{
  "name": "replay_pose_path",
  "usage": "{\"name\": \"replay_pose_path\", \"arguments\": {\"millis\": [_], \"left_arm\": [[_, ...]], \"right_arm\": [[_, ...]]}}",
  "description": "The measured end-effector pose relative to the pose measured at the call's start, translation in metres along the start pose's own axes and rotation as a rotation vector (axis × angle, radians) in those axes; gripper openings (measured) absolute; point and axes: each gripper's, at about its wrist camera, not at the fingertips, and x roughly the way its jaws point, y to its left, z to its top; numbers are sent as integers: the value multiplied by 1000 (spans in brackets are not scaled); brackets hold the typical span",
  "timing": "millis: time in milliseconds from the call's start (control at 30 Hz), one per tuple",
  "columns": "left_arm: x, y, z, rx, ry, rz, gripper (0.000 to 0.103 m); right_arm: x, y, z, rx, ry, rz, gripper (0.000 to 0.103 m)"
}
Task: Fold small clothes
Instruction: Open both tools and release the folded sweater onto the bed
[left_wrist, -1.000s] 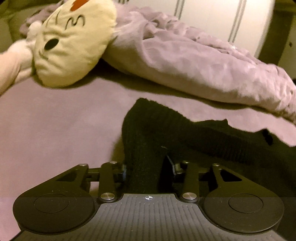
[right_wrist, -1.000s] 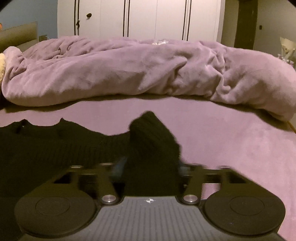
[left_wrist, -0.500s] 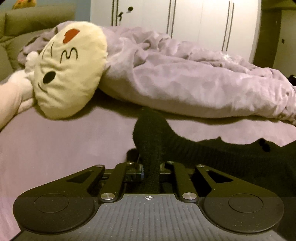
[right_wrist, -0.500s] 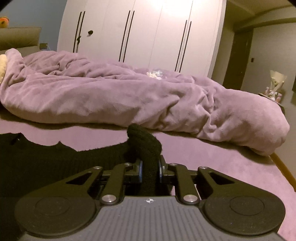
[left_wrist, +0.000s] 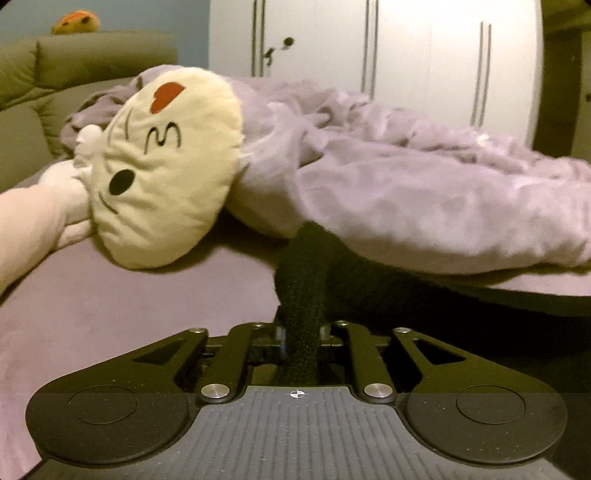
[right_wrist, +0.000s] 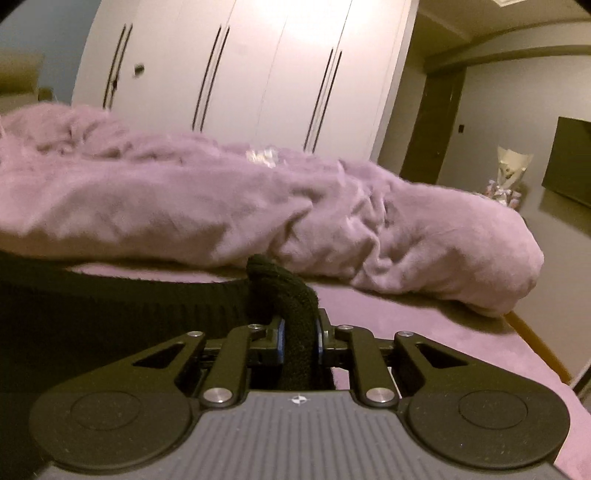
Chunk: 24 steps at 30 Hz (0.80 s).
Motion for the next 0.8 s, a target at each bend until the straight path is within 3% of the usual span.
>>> {"name": "replay_pose_path", "arguments": {"millis": [33, 100, 200, 300, 367, 433, 467, 633, 700, 800], "left_arm": [[3, -1, -4, 15, 10, 34, 24], [6, 1, -12, 20, 33, 73, 28], [-5, 15, -24, -49, 45, 48, 41], [-30, 26, -44, -89, 61, -1, 59], [-48, 32, -61, -86, 63, -10, 76], [-64, 41, -80, -88, 80, -7, 80], [-70, 47, -89, -96, 95, -18, 81], [-100, 67, -111, -137, 115, -31, 85], [-111, 69, -113, -125, 116, -32, 85], [-119, 69, -113, -132, 117, -38, 85]], "right_arm": [[6, 1, -3, -3, 33, -10, 25], [10, -1, -8, 12, 68, -13, 32], [-10, -7, -13, 71, 30, -5, 34], [-43, -11, -22, 136, 14, 105, 36], [-70, -17, -37, 199, 26, 199, 42], [-93, -31, -57, 300, 50, 260, 60], [-103, -39, -69, 339, 70, 273, 62], [-126, -76, -114, 445, 162, 232, 63], [-133, -85, -119, 461, 195, 197, 63], [-141, -92, -121, 494, 204, 216, 63]]}}
